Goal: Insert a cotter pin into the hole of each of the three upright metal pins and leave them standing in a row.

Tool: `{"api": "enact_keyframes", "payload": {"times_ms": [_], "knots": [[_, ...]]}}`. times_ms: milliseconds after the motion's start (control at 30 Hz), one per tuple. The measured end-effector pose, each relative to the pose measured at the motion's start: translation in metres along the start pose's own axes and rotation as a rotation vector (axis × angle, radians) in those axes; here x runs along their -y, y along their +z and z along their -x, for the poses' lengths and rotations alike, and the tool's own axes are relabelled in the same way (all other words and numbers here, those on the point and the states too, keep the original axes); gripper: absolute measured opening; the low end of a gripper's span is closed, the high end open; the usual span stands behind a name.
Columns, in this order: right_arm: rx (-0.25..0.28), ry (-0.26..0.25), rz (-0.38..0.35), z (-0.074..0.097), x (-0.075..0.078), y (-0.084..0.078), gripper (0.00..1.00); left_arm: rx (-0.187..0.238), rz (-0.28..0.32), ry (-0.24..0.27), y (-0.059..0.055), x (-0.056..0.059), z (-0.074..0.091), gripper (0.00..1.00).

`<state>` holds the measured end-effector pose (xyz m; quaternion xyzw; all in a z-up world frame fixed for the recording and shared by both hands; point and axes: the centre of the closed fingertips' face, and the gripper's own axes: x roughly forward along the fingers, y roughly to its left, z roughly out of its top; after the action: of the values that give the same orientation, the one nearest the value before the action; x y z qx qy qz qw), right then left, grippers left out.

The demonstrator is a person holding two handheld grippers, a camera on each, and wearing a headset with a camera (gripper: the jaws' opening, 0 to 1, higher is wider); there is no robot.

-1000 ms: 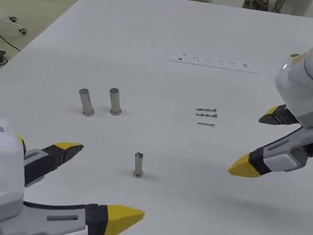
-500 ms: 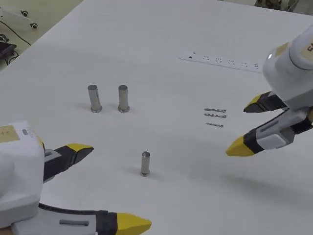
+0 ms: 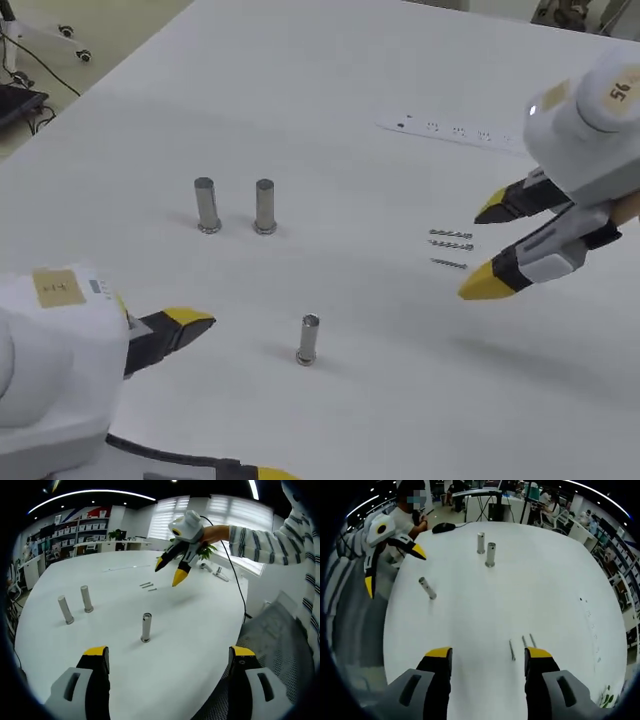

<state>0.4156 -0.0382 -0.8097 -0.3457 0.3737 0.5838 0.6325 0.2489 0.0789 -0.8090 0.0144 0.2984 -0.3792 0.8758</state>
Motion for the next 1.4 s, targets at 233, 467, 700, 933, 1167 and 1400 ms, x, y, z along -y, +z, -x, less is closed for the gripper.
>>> {"api": "enact_keyframes", "payload": {"times_ms": [233,467,700,933,1167,1400], "knots": [[-0.071,0.023,0.052,-0.010,0.008,-0.010,0.59,-0.013,0.000,-0.020,-0.003,0.003,0.001,0.99],[-0.127,0.072,0.060,-0.023,0.008,-0.026,0.55,0.004,0.020,0.006,-0.001,-0.003,0.003,0.99],[-0.186,0.059,0.070,-0.035,0.018,-0.040,0.46,-0.012,0.042,0.026,-0.005,-0.010,0.002,0.87],[-0.183,0.057,0.058,-0.041,0.022,-0.035,0.40,-0.010,0.040,0.022,-0.005,-0.011,0.003,0.88],[-0.204,0.045,0.065,-0.044,0.025,-0.037,0.31,-0.004,0.060,0.018,-0.004,-0.010,0.004,0.95],[-0.244,0.016,0.076,-0.045,0.036,-0.046,0.29,0.003,0.067,0.042,-0.006,-0.013,0.004,0.98]]}}
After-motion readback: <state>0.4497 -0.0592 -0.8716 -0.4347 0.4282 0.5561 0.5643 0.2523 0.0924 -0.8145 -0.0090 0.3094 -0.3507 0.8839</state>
